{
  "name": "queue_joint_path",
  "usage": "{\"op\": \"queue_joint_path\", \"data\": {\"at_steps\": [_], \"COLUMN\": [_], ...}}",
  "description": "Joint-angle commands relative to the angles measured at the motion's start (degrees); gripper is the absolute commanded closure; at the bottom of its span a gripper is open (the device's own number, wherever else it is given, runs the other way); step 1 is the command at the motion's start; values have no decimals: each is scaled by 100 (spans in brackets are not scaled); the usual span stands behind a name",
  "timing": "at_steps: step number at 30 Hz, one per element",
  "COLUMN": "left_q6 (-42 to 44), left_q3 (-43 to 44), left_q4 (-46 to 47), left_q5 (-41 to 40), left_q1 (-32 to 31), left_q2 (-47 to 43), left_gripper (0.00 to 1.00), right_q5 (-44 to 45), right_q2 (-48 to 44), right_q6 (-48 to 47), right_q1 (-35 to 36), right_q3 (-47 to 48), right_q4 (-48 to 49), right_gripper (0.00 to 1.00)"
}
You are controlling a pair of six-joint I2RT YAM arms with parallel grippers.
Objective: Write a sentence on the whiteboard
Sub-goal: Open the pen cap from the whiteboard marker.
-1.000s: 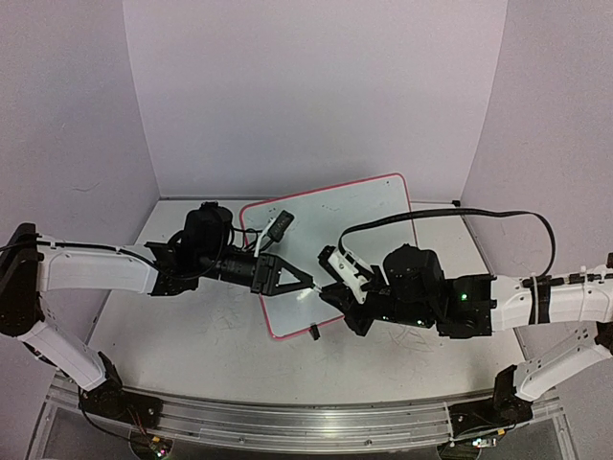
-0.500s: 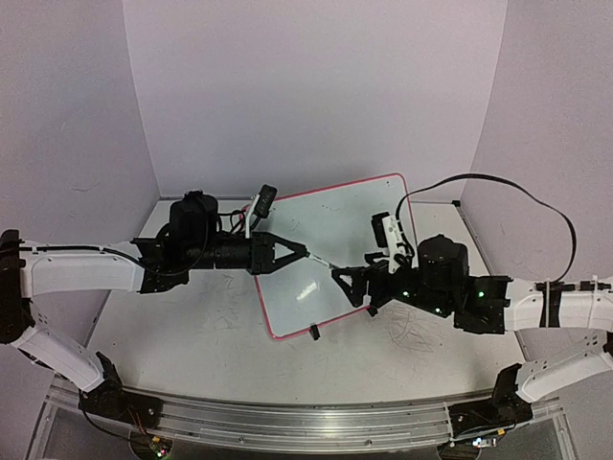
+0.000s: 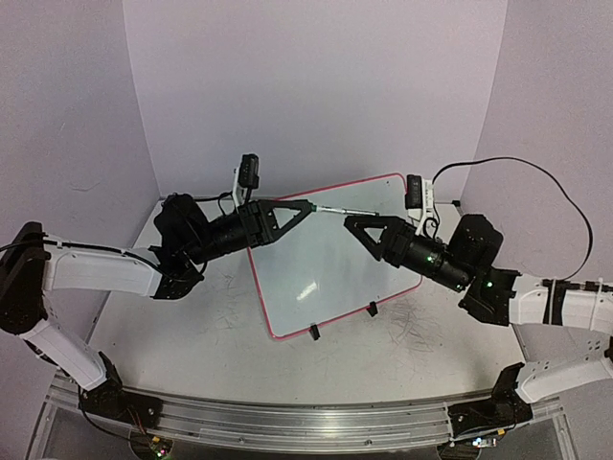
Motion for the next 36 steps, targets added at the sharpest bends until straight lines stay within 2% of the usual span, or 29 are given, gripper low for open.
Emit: {"op": "queue_joint_path", "data": {"at_steps": [1,3,7,10,13,20,24,26,28,31,35,36], "left_q6": [-458,-454,-420,-410,-378,-383,-383,-391,-401,-382,-332,-316], "left_q3": [152,152,147,109,65,79,75,69,64,50,16,-12], "left_q4": [918,926,938,938,938,938,938,938,938,938,938,940], "left_q5": [365,381,417,441,516,667,706,731,743,735,717,691], "left_q1": [-76,-89,-94,-94,-95,-93,-88,-92,-92,-88,-88,-83], "left_q2": [208,237,275,273,270,347,378,396,399,373,334,312], "left_gripper": [100,100,100,100,100,100,100,100,100,100,100,100], "right_q5": [-966,-1152,-1369,-1395,-1437,-1928,-1986,-1973,-1993,-2063,-2029,-2007], "right_q2": [304,423,660,684,692,948,982,1004,1050,1125,1082,1059], "right_q6": [439,456,432,423,436,409,392,387,371,338,310,292], "right_q1": [-25,-25,-30,-77,-146,-229,-239,-251,-255,-257,-274,-289], "right_q3": [523,623,836,849,820,971,1033,1058,1112,1181,1144,1124], "right_q4": [820,966,1013,1017,1009,971,965,957,928,855,787,753], "right_gripper": [9,15,39,49,66,65,70,78,81,75,75,70]}}
